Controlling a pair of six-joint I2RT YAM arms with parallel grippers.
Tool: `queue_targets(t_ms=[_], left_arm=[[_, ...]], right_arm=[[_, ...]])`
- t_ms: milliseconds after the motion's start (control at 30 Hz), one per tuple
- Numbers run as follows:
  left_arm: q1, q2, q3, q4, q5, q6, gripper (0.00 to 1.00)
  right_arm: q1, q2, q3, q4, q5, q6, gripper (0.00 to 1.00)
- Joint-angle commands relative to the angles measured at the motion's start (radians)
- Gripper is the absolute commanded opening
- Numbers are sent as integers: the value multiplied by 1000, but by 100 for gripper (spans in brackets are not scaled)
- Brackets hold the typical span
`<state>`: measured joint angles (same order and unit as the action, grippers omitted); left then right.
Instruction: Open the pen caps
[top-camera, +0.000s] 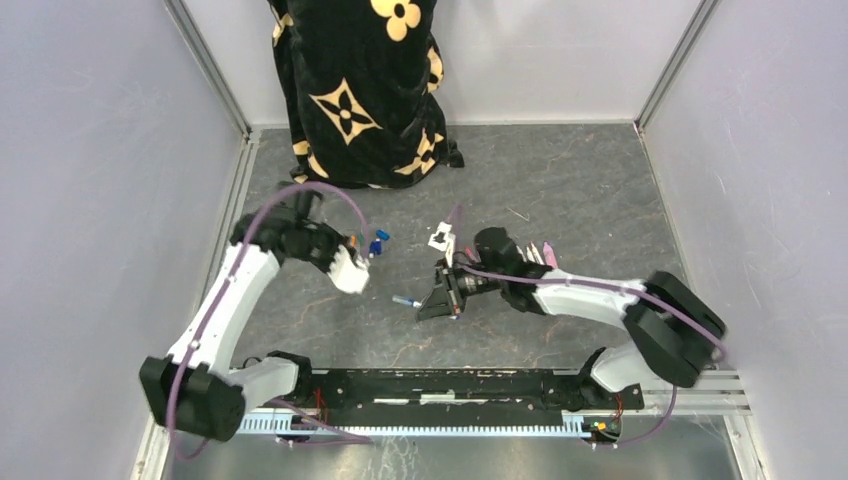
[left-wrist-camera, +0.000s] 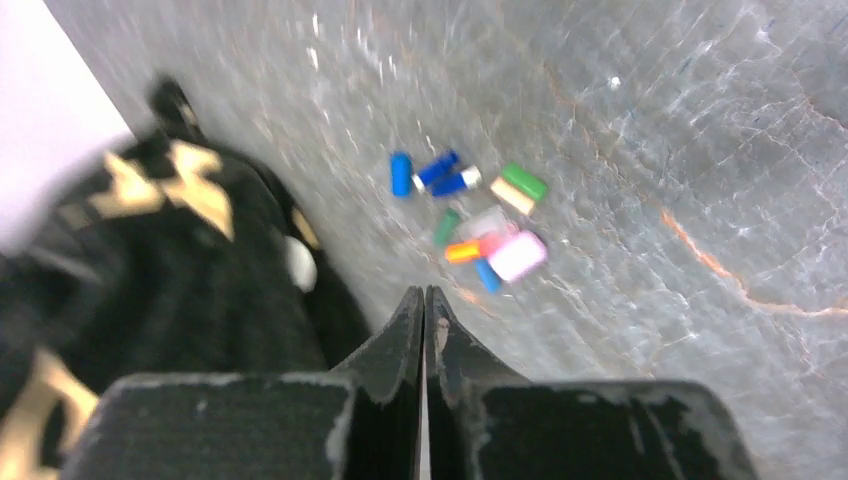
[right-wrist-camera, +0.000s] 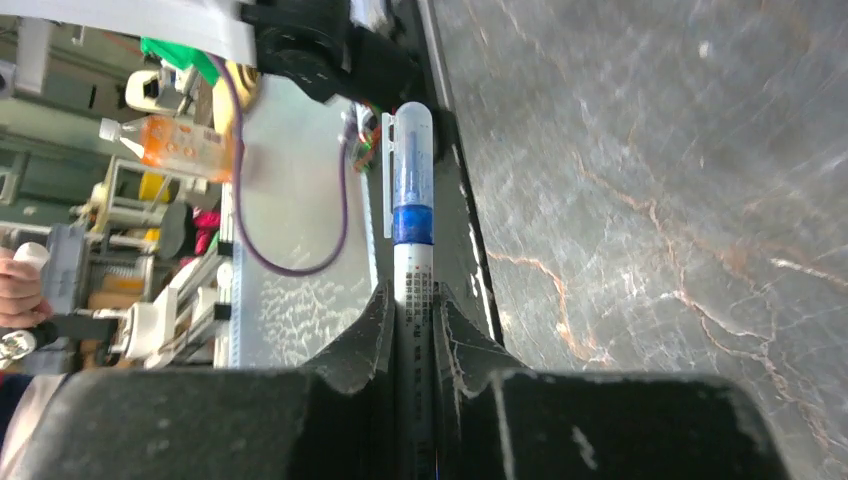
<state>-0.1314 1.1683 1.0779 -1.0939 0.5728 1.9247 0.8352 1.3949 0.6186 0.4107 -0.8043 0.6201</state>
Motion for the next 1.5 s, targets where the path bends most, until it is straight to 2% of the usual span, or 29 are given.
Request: queue_targets(t_ms=[0, 67, 167, 200, 267, 300, 367, 500, 533, 600, 700, 833, 1033, 1133, 1167, 1200, 1233, 1300, 1400, 1433, 1467], left_arm=[[-277, -116, 17, 48, -277, -65, 2], [-305, -109, 41, 8, -266, -122, 2], [-348, -157, 18, 30, -220, -183, 3], [-362, -166, 12, 38, -209, -215, 15], [-377, -167, 3, 35, -189, -279, 50], [-381, -167, -2, 29, -179, -297, 57], [-386, -164, -15, 30, -149, -335, 68], [-393, -144, -33, 48, -125, -378, 78], [-394, -139, -38, 51, -119, -379, 85], [-404, -133, -50, 79, -113, -393, 89], [-411, -127, -52, 127, -109, -419, 85], [-415, -105, -27, 128, -106, -426, 70], [-416, -92, -18, 128, -125, -411, 32], [-416, -92, -25, 116, -139, -379, 4], [-416, -95, -28, 117, -140, -367, 3], [-416, -98, -28, 117, -139, -354, 2], [-417, -100, -29, 118, -135, -344, 2], [-425, -100, -22, 121, -127, -332, 2], [-438, -99, -12, 122, -132, -325, 2], [-440, -99, -8, 125, -133, -326, 2], [-442, -98, -5, 127, -132, -327, 2]], right_arm=[[8, 124, 75, -150, -107, 3, 0], [1, 140, 103, -123, -112, 11, 0], [1, 189, 179, -162, -117, -18, 0], [1, 201, 193, -155, -117, -13, 0], [1, 214, 221, -115, -112, 9, 0], [1, 224, 234, -86, -114, 31, 0], [1, 241, 259, -43, -117, 63, 0], [1, 273, 327, -14, -112, 93, 0], [1, 283, 342, 1, -114, 106, 0], [2, 304, 370, 60, -114, 156, 0], [5, 331, 418, 67, -110, 172, 0], [5, 358, 464, 70, -104, 185, 0], [6, 370, 468, 69, -89, 190, 0], [6, 369, 467, 56, -71, 187, 0], [7, 374, 473, 51, -69, 189, 6], [10, 383, 482, 53, -68, 196, 21], [15, 395, 500, 55, -73, 203, 29], [28, 424, 550, 39, -89, 199, 40], [32, 463, 620, -9, -101, 184, 43], [31, 470, 630, -7, -107, 187, 40], [31, 476, 639, -11, -106, 187, 32]])
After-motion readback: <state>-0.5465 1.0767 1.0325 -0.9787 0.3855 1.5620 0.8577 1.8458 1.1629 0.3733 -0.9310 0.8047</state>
